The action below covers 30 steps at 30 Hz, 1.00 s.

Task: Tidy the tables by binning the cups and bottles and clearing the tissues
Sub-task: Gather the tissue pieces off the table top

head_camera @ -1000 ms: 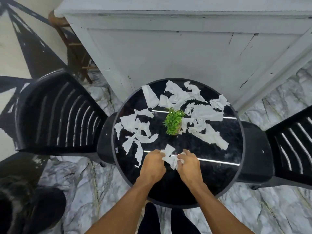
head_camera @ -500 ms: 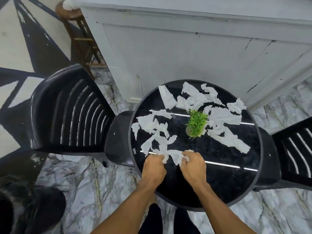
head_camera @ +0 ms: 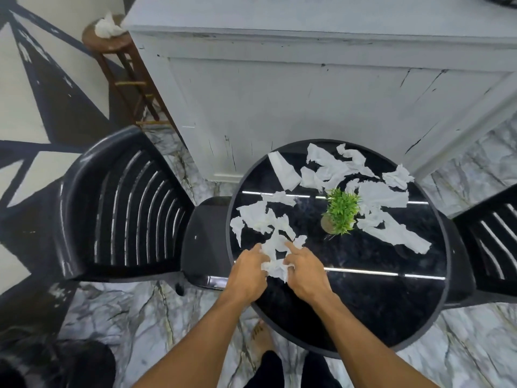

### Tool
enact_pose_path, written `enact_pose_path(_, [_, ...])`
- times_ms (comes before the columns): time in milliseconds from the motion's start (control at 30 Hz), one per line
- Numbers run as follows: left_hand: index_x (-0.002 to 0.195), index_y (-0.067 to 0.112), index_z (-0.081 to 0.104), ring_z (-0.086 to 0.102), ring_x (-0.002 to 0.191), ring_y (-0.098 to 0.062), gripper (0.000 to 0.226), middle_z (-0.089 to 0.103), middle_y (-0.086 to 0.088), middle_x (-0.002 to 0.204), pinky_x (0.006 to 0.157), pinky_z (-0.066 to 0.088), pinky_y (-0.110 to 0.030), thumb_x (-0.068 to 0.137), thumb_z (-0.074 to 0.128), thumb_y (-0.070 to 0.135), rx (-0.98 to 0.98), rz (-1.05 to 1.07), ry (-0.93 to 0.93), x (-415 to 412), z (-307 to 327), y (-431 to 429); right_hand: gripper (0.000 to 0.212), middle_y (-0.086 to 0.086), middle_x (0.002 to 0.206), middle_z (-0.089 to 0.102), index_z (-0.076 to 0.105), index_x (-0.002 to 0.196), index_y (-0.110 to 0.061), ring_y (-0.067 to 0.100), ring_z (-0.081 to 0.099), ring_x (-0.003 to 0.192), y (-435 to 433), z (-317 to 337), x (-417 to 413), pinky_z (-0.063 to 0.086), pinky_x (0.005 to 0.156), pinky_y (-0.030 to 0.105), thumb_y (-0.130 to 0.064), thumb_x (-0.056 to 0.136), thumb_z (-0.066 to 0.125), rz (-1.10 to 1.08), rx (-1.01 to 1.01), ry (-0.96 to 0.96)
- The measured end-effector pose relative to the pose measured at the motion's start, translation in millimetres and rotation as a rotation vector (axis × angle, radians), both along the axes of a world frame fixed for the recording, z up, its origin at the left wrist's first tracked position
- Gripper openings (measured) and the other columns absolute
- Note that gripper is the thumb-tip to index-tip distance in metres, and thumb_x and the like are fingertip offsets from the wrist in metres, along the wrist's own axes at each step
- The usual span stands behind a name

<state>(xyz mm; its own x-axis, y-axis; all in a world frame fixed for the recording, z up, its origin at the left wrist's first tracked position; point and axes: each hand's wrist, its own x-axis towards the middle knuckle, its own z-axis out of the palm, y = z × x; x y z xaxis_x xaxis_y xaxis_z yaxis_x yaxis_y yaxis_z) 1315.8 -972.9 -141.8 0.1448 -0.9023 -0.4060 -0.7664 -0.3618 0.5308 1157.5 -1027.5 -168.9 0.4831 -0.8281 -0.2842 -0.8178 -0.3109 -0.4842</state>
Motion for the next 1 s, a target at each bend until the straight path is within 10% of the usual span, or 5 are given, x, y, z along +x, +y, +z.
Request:
enact_pose_path(200, [0.125, 0.018, 0.064, 0.05, 0.12, -0.017, 0.034, 0.06, 0.0, 0.12, 0.1, 0.041, -0.027, 0.093, 0.055, 0.012, -0.082, 0.095, 0.036, -8, 1, 8, 0.016, 0.0, 0.069, 0.057, 0.059, 0.071, -0.011, 0.024, 0.051, 0.074, 0, -8, -13, 0.046, 0.059, 0.036, -0.01, 0.074, 0.044, -0.145, 0.027, -0.014])
enact_pose_path(333, [0.134, 0.026, 0.056, 0.052, 0.112, -0.013, 0.046, 0.054, 0.008, 0.111, 0.1, 0.044, -0.029, 0.088, 0.063, 0.024, -0.176, 0.106, 0.126, -8, 11, 5, 0.031, -0.002, 0.073, 0.055, 0.068, 0.098, -0.018, 0.026, 0.05, 0.074, 1, -12, -32, 0.042, 0.058, 0.033, -0.002, 0.076, 0.053, -0.18, -0.049, -0.014])
enact_pose_path(567, [0.106, 0.019, 0.069, 0.053, 0.113, -0.019, 0.019, 0.053, 0.003, 0.099, 0.091, 0.042, -0.026, 0.088, 0.062, 0.017, -0.241, 0.06, 0.124, -10, 17, -54, 0.019, 0.002, 0.094, 0.062, 0.076, 0.085, -0.01, 0.024, 0.053, 0.091, -5, -11, -31, 0.043, 0.064, 0.032, -0.007, 0.084, 0.057, -0.174, -0.052, 0.03])
enact_pose_path(733, [0.124, 0.017, 0.063, 0.037, 0.141, -0.022, 0.032, 0.025, -0.001, 0.161, 0.108, 0.04, -0.03, 0.093, 0.061, 0.01, -0.048, 0.009, 0.071, -21, 1, -88, 0.021, 0.002, 0.068, 0.062, 0.068, 0.069, -0.008, 0.027, 0.056, 0.068, -11, -19, -35, 0.047, 0.052, 0.038, -0.009, 0.074, 0.047, -0.246, -0.068, -0.074])
enact_pose_path(1000, [0.125, 0.023, 0.061, 0.051, 0.116, -0.014, 0.035, 0.057, 0.0, 0.12, 0.097, 0.039, -0.02, 0.092, 0.057, 0.01, -0.06, 0.102, 0.082, -41, 4, -89, 0.021, 0.001, 0.058, 0.054, 0.049, 0.054, -0.012, 0.022, 0.047, 0.057, -29, -5, -24, 0.041, 0.052, 0.033, -0.015, 0.073, 0.055, -0.335, 0.005, -0.132])
